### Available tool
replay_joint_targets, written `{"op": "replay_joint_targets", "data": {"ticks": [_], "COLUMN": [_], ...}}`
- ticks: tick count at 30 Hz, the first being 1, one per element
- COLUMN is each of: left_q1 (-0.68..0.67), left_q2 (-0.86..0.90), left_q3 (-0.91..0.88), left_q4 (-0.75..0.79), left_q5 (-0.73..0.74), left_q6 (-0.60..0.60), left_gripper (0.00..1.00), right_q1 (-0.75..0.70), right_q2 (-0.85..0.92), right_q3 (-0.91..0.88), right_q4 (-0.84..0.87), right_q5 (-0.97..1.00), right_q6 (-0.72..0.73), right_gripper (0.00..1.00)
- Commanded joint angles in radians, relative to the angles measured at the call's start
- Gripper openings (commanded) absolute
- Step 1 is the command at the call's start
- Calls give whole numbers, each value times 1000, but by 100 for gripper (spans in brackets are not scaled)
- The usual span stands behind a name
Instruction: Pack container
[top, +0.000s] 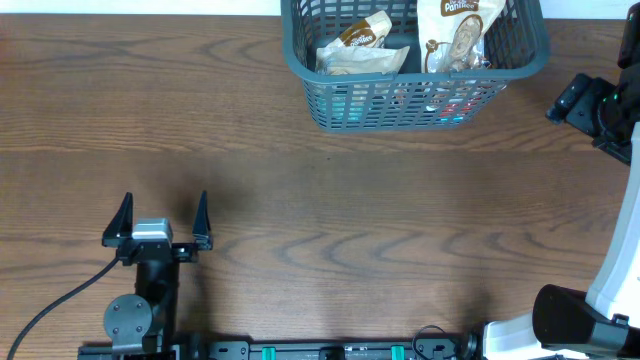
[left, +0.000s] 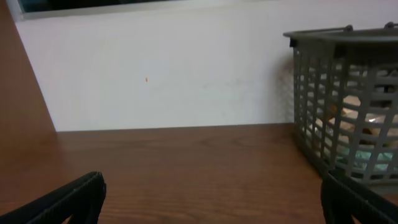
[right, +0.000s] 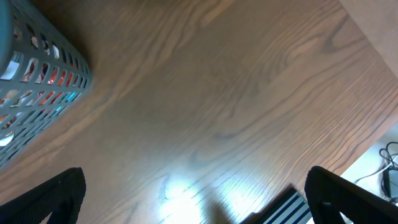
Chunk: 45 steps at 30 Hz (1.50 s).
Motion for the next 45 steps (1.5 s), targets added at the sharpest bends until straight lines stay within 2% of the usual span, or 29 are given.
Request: {"op": "replay_joint_targets", "data": {"ticks": [1, 26, 38, 45], "left_q1": [5, 5, 5, 5], "left_q2": [-10, -10, -10, -10], "left_q3": [-15, -123, -125, -125], "left_q4": [13, 13, -91, -91], "left_q5": [2, -13, -13, -13], "left_q6": [-13, -13, -12, -13], "left_gripper": [99, 99, 99, 99], "right_q1": [-5, -5, -5, -5], "right_q2": [4, 4, 4, 4], "right_q3": [5, 5, 5, 5], "right_q4": [-1, -1, -1, -1], "right_q5": [18, 18, 18, 18], "right_q6": [11, 11, 11, 11], "right_gripper": [99, 99, 99, 99]}}
